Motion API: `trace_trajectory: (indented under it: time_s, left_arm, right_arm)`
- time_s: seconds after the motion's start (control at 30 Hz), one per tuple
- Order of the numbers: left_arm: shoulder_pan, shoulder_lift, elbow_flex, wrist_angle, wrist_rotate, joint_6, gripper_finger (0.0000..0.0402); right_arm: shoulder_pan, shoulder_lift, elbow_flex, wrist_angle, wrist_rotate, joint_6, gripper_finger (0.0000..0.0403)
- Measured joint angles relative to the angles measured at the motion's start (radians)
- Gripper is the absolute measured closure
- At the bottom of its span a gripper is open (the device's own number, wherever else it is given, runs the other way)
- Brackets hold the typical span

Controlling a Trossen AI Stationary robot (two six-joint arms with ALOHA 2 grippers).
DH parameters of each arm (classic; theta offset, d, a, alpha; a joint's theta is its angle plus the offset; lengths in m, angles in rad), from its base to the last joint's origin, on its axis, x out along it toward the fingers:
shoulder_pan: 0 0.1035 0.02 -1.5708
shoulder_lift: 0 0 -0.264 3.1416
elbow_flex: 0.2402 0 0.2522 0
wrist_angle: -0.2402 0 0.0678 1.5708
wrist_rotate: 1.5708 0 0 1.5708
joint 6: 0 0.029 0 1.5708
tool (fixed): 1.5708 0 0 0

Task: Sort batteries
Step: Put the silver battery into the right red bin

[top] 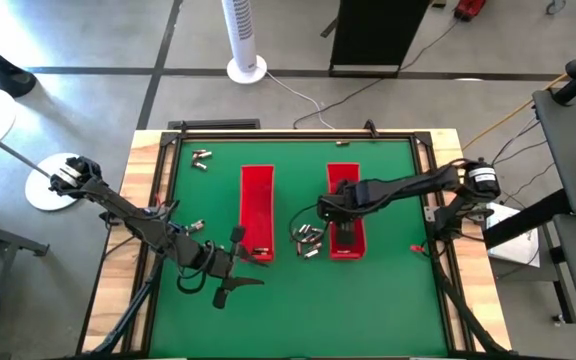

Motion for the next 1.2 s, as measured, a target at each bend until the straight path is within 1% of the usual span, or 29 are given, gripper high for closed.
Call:
trace_trajectory:
  time_s: [0.07,0.13,0.23,0.33,0.4,0.47,0.57,0.73,0.87,0.97,1.1,1.2]
  left_arm:
    - [0.002,0.0,0.0,0.0,-0.001,-0.001,0.0246]
    - [0.007,0.0,0.0,0.0,-0.007,-0.001,0.0246]
    - [0.011,0.0,0.0,0.0,-0.05,-0.002,0.0246]
    - [0.014,0.0,0.0,-0.003,-0.089,-0.006,0.0246]
    - [0.015,0.0,0.0,-0.003,-0.1,-0.006,0.0246]
    - [0.015,0.0,0.0,-0.003,-0.104,-0.006,0.0246]
    - [0.021,0.0,0.0,-0.003,-0.104,-0.006,0.0246]
    - [0.033,0.002,0.0,0.001,-0.105,-0.006,0.0246]
    - [0.039,0.019,0.0,0.032,-0.108,0.013,0.0246]
    - [0.041,0.031,0.0,0.088,-0.153,0.033,0.0246]
    - [0.041,0.047,0.0,0.097,-0.156,0.143,0.0246]
    - [0.041,0.048,0.0,0.141,-0.159,0.142,0.0246]
  right_arm:
    - [0.013,-0.005,0.059,-0.07,0.058,0.015,0.0214]
    - [0.033,-0.024,0.115,-0.133,0.146,0.028,0.0207]
    - [0.072,-0.058,0.186,-0.206,0.256,0.045,0.02]
    - [0.118,-0.102,0.231,-0.232,0.301,0.089,0.0197]
    - [0.156,-0.141,0.242,-0.215,0.305,0.122,0.0198]
    - [0.202,-0.178,0.237,-0.169,0.306,0.158,0.02]
    - [0.29,-0.216,0.2,-0.038,0.315,0.179,0.0199]
    - [0.441,-0.217,0.14,0.2,0.385,0.178,0.0202]
    - [0.547,-0.171,0.113,0.346,0.458,0.182,0.0202]
    - [0.622,-0.121,0.098,0.456,0.517,0.189,0.0204]
    - [0.696,-0.044,0.082,0.58,0.598,0.213,0.0209]
    - [0.739,0.021,0.08,0.617,0.714,0.295,0.0208]
